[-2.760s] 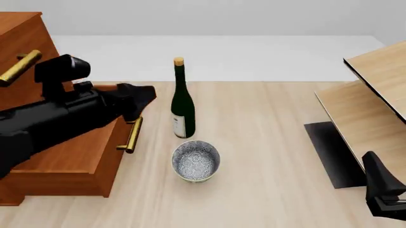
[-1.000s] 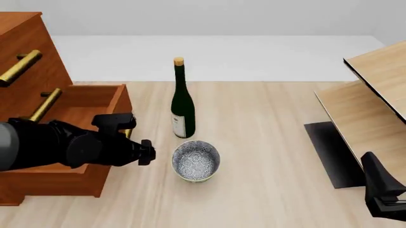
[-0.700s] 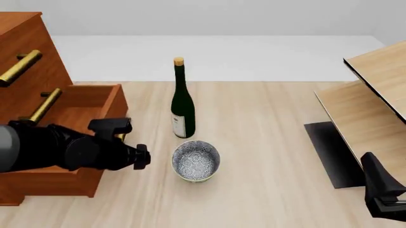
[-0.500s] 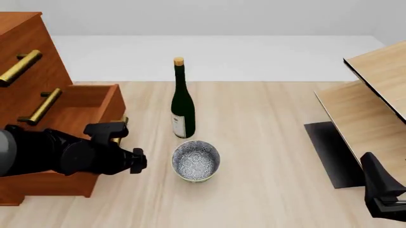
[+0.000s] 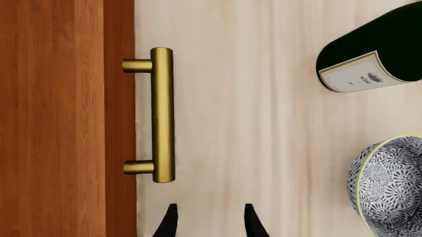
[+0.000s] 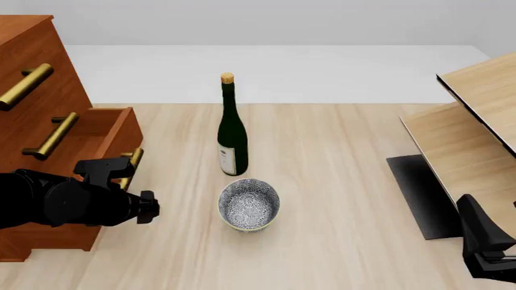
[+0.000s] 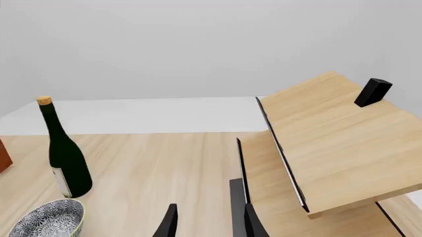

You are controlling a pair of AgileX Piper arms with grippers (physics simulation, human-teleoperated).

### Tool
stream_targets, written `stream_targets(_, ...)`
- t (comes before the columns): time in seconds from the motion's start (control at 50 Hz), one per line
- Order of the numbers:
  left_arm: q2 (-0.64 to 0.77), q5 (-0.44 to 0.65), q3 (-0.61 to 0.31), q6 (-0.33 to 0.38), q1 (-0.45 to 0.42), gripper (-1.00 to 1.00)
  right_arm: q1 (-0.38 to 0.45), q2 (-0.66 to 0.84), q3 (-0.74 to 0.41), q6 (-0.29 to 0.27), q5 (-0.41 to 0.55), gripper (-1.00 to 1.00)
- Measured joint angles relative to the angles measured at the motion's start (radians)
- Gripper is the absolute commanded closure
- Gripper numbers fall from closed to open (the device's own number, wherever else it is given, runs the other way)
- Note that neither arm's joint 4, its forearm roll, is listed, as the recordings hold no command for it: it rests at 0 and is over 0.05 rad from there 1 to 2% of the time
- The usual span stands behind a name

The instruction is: Close the bottom drawer of the cabinet and open the top drawer.

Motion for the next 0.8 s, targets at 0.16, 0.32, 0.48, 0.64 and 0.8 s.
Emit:
stream_targets(0.16, -0.024, 0.010, 0.014, 0.046, 0.056, -1.00, 0.003, -0.003, 0.000, 0.000, 0.004, -1.00)
stream_targets(0.32, -0.040, 0.014, 0.025, 0.086, 0.099, -1.00, 0.005, -0.001, 0.000, 0.002, 0.002, -1.00)
stream_targets(0.48, -0.054, 0.017, 0.032, 0.137, 0.145, -1.00, 0.003, 0.011, 0.000, 0.005, -0.008, -1.00)
stream_targets(0.64, -0.071, 0.013, 0.048, 0.210, 0.208, -1.00, 0.003, 0.017, 0.000, 0.010, -0.013, -1.00)
stream_targets(0.8, -0.099, -0.006, 0.080, 0.311, 0.300, -1.00, 0.004, 0.024, -0.001, 0.016, -0.017, -1.00)
